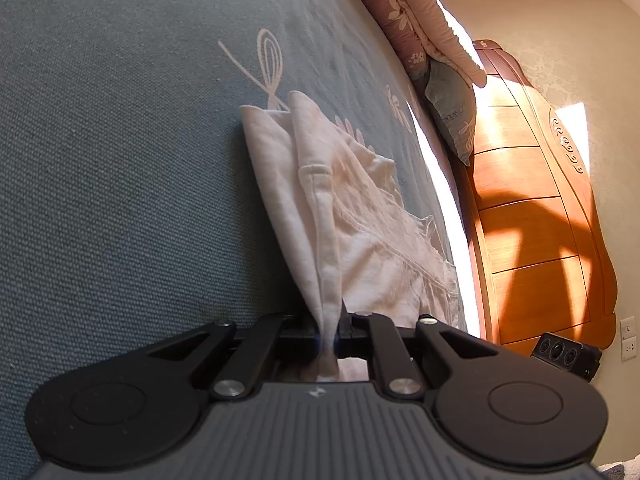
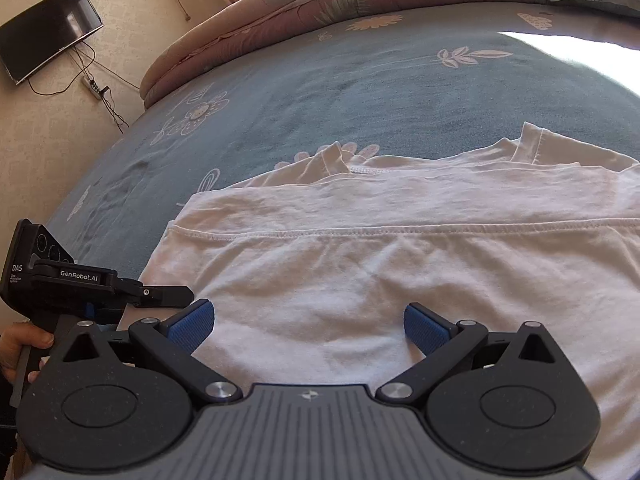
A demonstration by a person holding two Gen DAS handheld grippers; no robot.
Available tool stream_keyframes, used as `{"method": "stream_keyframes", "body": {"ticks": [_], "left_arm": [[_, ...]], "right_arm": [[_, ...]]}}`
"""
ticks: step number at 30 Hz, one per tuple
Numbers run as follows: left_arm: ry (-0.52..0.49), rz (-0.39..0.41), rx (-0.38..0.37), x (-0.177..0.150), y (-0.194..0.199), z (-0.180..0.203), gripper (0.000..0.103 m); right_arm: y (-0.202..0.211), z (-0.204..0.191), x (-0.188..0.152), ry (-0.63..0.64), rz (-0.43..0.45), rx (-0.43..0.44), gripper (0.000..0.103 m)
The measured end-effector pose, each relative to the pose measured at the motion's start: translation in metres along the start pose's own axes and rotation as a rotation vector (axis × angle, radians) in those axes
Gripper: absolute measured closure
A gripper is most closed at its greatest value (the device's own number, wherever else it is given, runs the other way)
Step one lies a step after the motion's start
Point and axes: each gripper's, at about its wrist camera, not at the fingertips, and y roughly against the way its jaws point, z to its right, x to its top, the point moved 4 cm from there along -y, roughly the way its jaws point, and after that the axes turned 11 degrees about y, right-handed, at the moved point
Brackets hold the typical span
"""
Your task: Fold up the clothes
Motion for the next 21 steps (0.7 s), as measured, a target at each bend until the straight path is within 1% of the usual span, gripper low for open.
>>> {"method": "stream_keyframes", "body": {"ticks": [4, 8, 11, 13, 17, 21], "left_arm": [[-0.001, -0.003, -0.005, 0.001, -0.001, 0.0, 0.091], [-0.002, -0.007, -0.006, 0.002, -0.002, -0.002, 0.091], [-0.003, -0.008, -0.006, 0.001, -0.001, -0.003, 0.091], [-0.001, -0.006, -0.004, 0.001, -0.002, -0.001, 0.091], [0.0, -0.003, 0.001, -0.001, -0.001, -0.001, 0.091], [0.006, 0.0, 0.008, -0.001, 0.0, 0.0, 0.091]], "right_arm": [[-0.01, 0.006, 0.012, -0.005, 0.022, -0.048, 0.0], [-0.026, 0.017, 0.031, -0.021, 0.049, -0.08, 0.0], [-0.036, 0.018, 0.042, 0.014, 0.054, -0.096, 0.0], [-0.04, 0.018, 0.045, 0.028, 0.041, -0.108, 0.0], [-0.031, 0.014, 0.036, 0.0, 0.025, -0.108, 0.0], [-0.003, -0.003, 0.005, -0.07, -0.03, -0.102, 0.0]]}}
